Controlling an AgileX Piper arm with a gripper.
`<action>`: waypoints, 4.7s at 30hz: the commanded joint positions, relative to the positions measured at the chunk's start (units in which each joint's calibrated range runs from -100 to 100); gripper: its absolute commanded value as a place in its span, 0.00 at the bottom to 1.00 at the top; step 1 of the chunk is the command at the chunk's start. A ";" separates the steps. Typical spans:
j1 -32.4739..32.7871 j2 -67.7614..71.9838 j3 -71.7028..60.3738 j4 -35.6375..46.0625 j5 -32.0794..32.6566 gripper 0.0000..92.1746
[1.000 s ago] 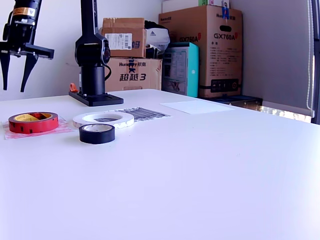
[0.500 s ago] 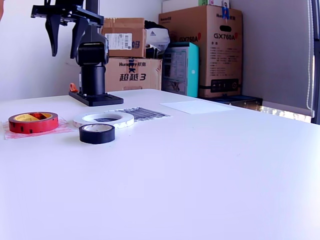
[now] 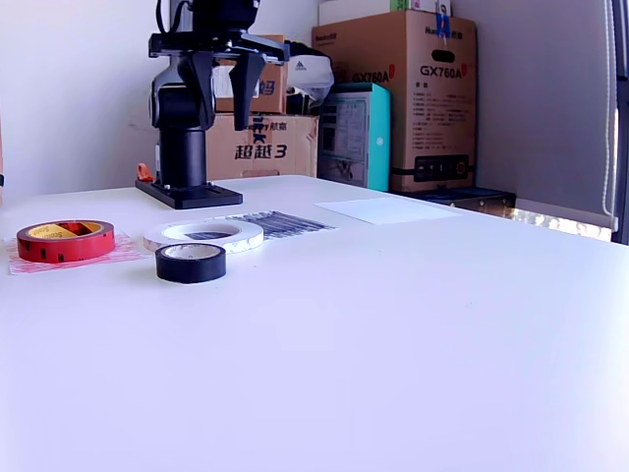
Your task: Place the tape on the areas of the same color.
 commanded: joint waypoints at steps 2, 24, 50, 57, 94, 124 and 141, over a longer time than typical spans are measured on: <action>4.18 0.53 -0.34 -0.59 7.19 0.47; 4.89 10.26 -0.79 -4.41 14.32 0.47; 3.47 13.35 -0.24 -4.41 14.15 0.47; 3.23 14.94 -0.15 -4.41 14.07 0.47; 2.12 17.18 1.75 -8.73 8.09 0.48; 2.76 17.18 7.02 -10.69 3.92 0.59; 3.23 17.18 7.02 -11.87 3.92 0.59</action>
